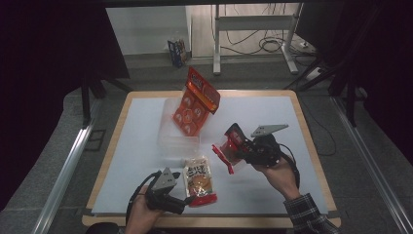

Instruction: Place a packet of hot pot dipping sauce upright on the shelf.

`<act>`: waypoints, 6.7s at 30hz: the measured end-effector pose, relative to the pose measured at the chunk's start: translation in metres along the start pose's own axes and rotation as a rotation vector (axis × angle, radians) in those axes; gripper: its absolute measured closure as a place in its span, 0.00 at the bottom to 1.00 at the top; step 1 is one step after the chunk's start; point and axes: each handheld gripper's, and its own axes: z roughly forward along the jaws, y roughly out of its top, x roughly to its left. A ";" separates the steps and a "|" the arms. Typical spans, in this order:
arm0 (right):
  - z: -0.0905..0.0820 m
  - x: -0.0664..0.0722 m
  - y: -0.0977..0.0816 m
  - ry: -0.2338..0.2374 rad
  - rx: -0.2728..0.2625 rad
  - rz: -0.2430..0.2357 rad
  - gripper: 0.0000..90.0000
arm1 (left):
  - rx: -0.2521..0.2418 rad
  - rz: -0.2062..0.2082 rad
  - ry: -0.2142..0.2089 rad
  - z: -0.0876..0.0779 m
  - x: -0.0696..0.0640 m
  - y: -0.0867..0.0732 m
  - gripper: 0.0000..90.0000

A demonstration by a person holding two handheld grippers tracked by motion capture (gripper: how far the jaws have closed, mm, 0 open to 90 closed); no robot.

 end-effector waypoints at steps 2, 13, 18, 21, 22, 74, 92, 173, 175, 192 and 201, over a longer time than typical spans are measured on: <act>0.002 -0.001 0.004 0.000 0.001 -0.005 0.78 | 0.006 0.000 0.014 -0.003 0.001 -0.002 0.08; 0.022 -0.005 0.029 0.012 0.034 -0.056 0.78 | -0.003 -0.038 0.042 -0.012 0.006 -0.012 0.03; 0.033 -0.006 0.036 0.021 0.048 -0.063 0.78 | -0.006 -0.046 0.056 -0.017 0.009 -0.014 0.03; 0.040 -0.006 0.041 0.023 0.065 -0.077 0.78 | -0.007 -0.054 0.064 -0.019 0.011 -0.016 0.03; 0.041 -0.006 0.042 0.022 0.070 -0.080 0.78 | -0.009 -0.057 0.065 -0.020 0.011 -0.016 0.03; 0.120 0.018 0.098 0.000 0.179 -0.300 0.75 | 0.010 -0.055 0.074 -0.019 0.013 -0.018 0.03; 0.127 0.022 0.110 0.021 0.156 -0.288 0.57 | 0.014 -0.051 0.071 -0.019 0.012 -0.018 0.03; 0.140 0.043 -0.001 0.163 0.182 -0.240 0.98 | -0.007 -0.108 0.082 -0.034 0.028 -0.021 0.04; 0.147 0.049 -0.001 0.173 0.188 -0.255 0.98 | -0.011 -0.113 0.082 -0.035 0.029 -0.022 0.04; 0.164 0.058 -0.009 0.099 0.233 -0.282 0.99 | -0.011 -0.112 0.085 -0.036 0.029 -0.023 0.04; 0.144 0.043 -0.019 0.037 0.241 -0.244 0.99 | -0.006 -0.110 0.089 -0.035 0.029 -0.023 0.04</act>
